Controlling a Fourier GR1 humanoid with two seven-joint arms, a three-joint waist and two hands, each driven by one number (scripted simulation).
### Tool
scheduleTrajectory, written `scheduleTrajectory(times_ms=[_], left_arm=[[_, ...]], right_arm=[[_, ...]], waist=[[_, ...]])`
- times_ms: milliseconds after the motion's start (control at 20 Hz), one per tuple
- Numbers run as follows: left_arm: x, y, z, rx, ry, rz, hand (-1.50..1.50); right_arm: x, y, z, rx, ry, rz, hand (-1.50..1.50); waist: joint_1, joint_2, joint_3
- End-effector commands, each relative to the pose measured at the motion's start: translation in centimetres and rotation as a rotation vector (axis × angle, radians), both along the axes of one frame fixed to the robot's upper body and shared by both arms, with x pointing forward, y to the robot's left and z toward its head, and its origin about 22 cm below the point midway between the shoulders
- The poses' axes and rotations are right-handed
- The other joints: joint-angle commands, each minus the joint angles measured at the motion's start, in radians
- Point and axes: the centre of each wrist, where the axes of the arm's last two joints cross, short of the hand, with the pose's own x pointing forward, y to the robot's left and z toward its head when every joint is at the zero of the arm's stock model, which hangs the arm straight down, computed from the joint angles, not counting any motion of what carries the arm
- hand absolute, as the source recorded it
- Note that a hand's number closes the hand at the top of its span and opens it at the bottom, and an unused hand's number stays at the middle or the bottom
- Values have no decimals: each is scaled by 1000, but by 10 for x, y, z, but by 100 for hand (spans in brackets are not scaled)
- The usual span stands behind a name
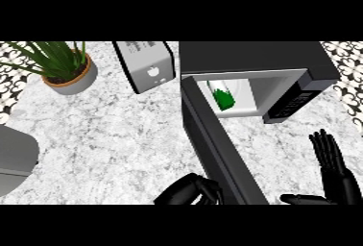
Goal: Pick up the milk, place it into the microwave and close the microwave
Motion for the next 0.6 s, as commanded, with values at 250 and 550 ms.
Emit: scheduleTrajectory(times_ms=[250, 550], left_arm=[[-20, -51, -1, 42, -28, 47, 150], [-13, -57, 4, -54, -37, 192, 150]], right_arm=[[-25, -21, 59, 65, -66, 61, -150], [-33, -30, 84, 62, -93, 147, -150]], waist=[[-23, 9, 0], [-66, 15, -2]])
